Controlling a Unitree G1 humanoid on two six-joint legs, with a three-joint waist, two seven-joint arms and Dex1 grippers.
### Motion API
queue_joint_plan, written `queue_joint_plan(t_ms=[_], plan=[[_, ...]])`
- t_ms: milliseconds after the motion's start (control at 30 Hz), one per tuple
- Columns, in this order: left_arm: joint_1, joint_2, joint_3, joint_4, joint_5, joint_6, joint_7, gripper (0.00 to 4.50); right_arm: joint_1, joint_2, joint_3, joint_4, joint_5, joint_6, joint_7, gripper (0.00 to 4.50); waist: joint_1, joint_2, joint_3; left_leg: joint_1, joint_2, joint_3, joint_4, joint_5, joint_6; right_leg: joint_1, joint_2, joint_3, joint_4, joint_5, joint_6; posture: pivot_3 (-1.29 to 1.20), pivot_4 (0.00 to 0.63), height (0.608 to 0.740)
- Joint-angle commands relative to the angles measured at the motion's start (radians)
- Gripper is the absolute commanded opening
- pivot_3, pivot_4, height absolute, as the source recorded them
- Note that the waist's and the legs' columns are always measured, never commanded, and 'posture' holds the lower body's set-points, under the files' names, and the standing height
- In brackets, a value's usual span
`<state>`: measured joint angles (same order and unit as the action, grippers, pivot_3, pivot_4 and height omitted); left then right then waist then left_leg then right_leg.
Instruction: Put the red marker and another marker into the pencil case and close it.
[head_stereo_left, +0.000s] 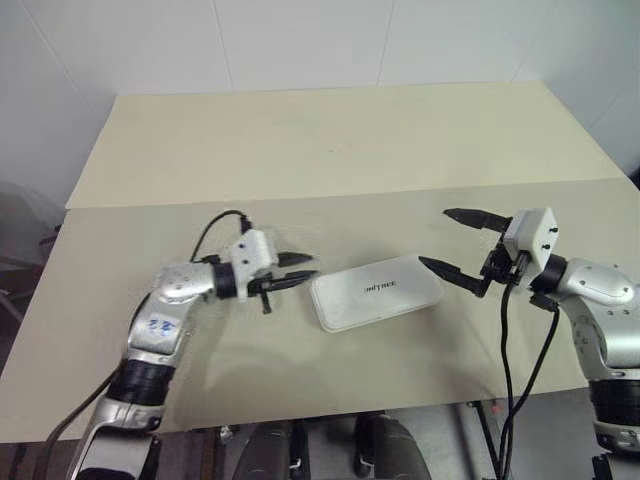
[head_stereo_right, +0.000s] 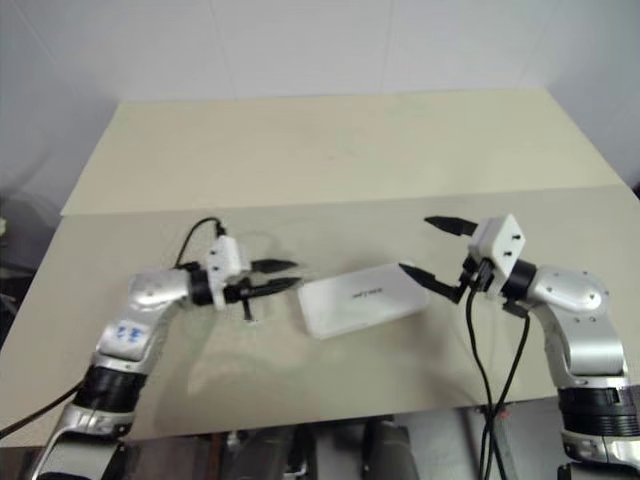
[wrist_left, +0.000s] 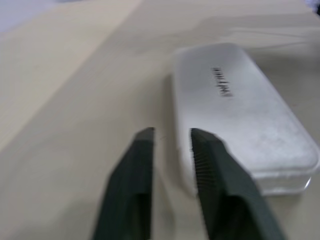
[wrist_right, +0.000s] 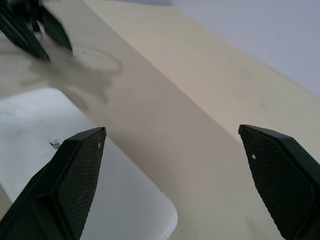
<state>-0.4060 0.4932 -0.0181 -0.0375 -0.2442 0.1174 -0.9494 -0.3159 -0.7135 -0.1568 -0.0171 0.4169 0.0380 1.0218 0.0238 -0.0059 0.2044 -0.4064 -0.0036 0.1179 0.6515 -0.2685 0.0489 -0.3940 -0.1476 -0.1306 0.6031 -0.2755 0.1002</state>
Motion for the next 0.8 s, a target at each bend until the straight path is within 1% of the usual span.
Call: queue_joint_plan(t_ms=[33, 100, 200, 233, 533, 600, 700, 800], plan=[[0.055, 0.027, 0.078, -0.069, -0.081, -0.013, -0.010, 2.64, -0.031, 0.005, -0.005, 0.024, 0.004, -0.026, 0.019, 4.50, -0.002, 0.000, 0.000, 0.000, 0.000, 0.000, 0.000, 0.000, 0.000, 0.000, 0.000, 0.000, 0.000, 0.000, 0.000, 0.00, 0.150, 0.740], [0.078, 0.037, 0.104, -0.061, -0.081, -0.041, -0.002, 3.37, -0.042, 0.013, 0.002, 0.038, -0.002, -0.031, 0.020, 4.50, -0.003, 0.000, 0.000, 0.000, 0.000, 0.000, 0.000, -0.001, 0.000, 0.000, 0.000, 0.000, -0.001, 0.000, 0.000, 0.00, 0.150, 0.740], [0.076, 0.033, 0.104, -0.048, -0.065, -0.051, 0.021, 4.35, -0.057, 0.014, -0.001, 0.072, -0.005, -0.043, 0.032, 4.50, 0.000, 0.000, 0.000, 0.000, 0.000, 0.000, 0.000, -0.001, 0.000, 0.000, 0.000, 0.000, -0.001, 0.000, 0.000, 0.00, 0.150, 0.740], [0.075, 0.029, 0.107, -0.041, -0.063, -0.057, 0.029, 4.48, -0.057, 0.017, -0.002, 0.071, -0.008, -0.044, 0.027, 4.50, 0.001, 0.000, 0.000, 0.000, 0.000, 0.000, 0.000, -0.003, -0.003, 0.000, 0.000, 0.000, -0.001, 0.000, 0.000, 0.00, 0.150, 0.740], [0.039, -0.030, 0.080, -0.038, -0.057, -0.055, 0.107, 4.48, -0.018, 0.009, -0.048, 0.101, -0.020, -0.081, -0.001, 4.50, -0.001, 0.000, 0.000, 0.000, 0.000, 0.001, -0.001, -0.003, -0.004, 0.000, 0.001, 0.000, 0.000, 0.000, 0.001, 0.00, 0.150, 0.740], [0.044, -0.033, 0.082, -0.059, -0.084, -0.039, 0.100, 4.48, -0.006, 0.009, -0.054, 0.109, -0.026, -0.099, -0.006, 4.50, -0.001, 0.000, 0.000, 0.000, 0.000, 0.001, -0.001, -0.002, -0.002, 0.000, 0.001, 0.000, 0.000, 0.000, 0.001, 0.00, 0.150, 0.740], [0.047, -0.046, 0.089, -0.076, -0.108, -0.021, 0.111, 4.48, -0.002, 0.009, -0.057, 0.151, -0.032, -0.138, 0.005, 4.50, -0.002, 0.000, 0.000, 0.000, 0.000, 0.002, 0.000, -0.002, -0.002, 0.000, 0.001, 0.000, 0.000, 0.000, 0.001, 0.00, 0.150, 0.740], [0.054, -0.050, 0.082, -0.079, -0.095, -0.012, 0.130, 4.48, -0.011, 0.013, -0.053, 0.192, -0.032, -0.170, 0.014, 4.50, -0.003, 0.000, 0.000, 0.000, 0.000, 0.002, 0.000, -0.002, -0.002, 0.000, 0.001, 0.001, 0.000, 0.000, 0.001, 0.00, 0.150, 0.740]])
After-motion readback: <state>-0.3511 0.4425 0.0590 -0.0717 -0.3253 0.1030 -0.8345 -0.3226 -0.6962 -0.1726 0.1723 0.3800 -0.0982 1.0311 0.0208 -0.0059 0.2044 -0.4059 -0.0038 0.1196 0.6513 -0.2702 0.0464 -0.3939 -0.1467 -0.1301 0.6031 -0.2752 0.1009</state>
